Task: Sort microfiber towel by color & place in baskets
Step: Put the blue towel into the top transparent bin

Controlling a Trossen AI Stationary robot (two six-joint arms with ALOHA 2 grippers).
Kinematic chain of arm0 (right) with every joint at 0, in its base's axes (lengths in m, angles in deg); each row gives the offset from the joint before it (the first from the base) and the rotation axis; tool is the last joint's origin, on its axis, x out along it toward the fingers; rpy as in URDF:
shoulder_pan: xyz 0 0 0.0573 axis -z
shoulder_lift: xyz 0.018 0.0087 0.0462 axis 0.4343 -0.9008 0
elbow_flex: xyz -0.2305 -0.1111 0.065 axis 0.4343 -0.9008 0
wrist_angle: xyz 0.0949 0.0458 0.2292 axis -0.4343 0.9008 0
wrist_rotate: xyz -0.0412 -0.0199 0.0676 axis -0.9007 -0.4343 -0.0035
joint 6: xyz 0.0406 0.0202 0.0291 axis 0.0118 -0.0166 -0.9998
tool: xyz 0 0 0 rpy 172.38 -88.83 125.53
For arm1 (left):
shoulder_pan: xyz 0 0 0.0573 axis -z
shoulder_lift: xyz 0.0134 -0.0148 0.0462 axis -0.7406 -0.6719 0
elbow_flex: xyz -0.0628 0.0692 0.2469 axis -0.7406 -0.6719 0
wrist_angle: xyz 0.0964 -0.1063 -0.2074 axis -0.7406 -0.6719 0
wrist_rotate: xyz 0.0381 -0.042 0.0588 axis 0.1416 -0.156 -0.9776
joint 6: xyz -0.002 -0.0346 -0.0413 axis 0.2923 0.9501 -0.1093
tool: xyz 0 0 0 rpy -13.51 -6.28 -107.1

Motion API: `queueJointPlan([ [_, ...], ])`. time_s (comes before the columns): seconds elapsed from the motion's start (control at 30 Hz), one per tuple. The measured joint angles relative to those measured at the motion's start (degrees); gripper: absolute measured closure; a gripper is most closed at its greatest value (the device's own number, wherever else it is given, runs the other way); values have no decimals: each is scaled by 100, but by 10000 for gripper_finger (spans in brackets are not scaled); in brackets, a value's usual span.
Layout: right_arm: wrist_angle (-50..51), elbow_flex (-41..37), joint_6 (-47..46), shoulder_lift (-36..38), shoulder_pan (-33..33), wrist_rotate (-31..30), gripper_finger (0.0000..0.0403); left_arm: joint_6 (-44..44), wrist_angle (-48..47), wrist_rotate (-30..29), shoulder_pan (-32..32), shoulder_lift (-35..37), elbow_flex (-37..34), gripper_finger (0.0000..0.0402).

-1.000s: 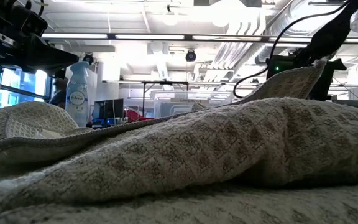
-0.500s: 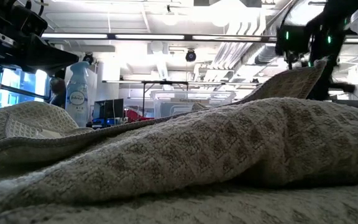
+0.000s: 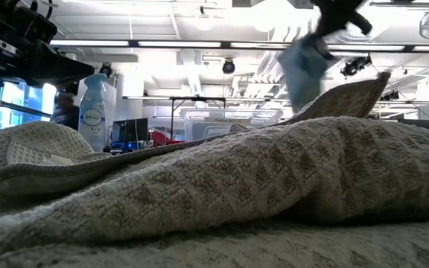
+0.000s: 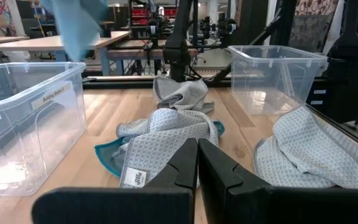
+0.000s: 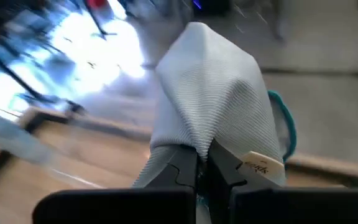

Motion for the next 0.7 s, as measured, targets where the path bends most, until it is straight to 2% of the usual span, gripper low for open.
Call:
queueJointPlan([
  [0.2, -529, 1157, 503, -1191, -393, -218, 402, 1, 0, -2, -1, -1, 0, 402],
  [0.4, -401, 2448, 522, -2819, -414, -214, 402, 0, 0, -2, -2, -2, 0, 401],
  [0.53, 213, 3364, 242, -3793, -299, -107, 402, 2, 0, -1, 0, -2, 0, 401],
  [0.7, 1403, 4231, -493, -4716, -81, 325, 402, 0, 0, -2, 0, -2, 0, 401],
])
